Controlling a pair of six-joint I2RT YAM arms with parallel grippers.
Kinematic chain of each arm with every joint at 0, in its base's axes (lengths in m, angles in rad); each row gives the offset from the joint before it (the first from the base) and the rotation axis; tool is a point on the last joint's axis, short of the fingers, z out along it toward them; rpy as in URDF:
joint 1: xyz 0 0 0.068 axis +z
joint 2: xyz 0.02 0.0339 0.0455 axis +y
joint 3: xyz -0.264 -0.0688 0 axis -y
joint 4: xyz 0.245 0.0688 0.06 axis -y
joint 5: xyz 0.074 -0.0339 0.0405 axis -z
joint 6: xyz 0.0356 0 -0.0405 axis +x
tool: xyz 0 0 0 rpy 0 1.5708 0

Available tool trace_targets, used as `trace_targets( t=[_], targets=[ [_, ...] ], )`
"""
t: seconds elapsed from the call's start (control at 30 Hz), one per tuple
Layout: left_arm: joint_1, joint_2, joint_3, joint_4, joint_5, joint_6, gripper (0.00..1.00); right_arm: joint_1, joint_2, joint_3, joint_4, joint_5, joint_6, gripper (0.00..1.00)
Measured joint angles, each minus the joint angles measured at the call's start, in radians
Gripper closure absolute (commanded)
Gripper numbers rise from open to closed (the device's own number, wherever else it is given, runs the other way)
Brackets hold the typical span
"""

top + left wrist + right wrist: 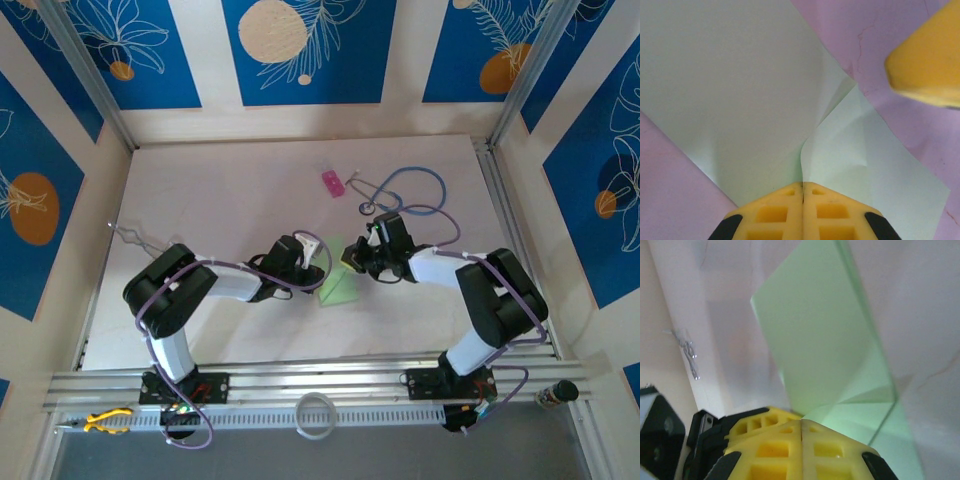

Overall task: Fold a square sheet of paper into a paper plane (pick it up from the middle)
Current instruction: Fold the triangle a second time at the center of the table.

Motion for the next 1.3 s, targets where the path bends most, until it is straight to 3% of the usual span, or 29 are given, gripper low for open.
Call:
trace_targets(
  t=[0.63, 0.9, 1.03, 1.17, 1.3],
  targets=[
    [0.003, 0.002, 0.0, 0.001, 0.004, 0.0, 0.93, 0.048, 0.125, 0.0, 0.014, -0.012, 0.001, 1.0],
    [0.01, -0.031, 0.013, -0.059, 0.008, -0.03, 0.64, 0.053, 0.127, -0.034, 0.093, -0.01, 0.028, 1.0],
    [0.029, -0.094, 0.031, -0.173, -0.009, -0.05, 0.61, 0.058, 0.126, -0.036, 0.099, 0.0, 0.047, 1.0],
    [0.048, -0.167, 0.076, -0.268, 0.0, -0.076, 0.71, 0.068, 0.117, -0.036, 0.091, 0.023, 0.067, 1.0],
    [0.054, -0.204, 0.111, -0.307, 0.091, -0.123, 0.86, 0.08, 0.102, -0.036, 0.064, 0.05, 0.087, 1.0]
  ],
)
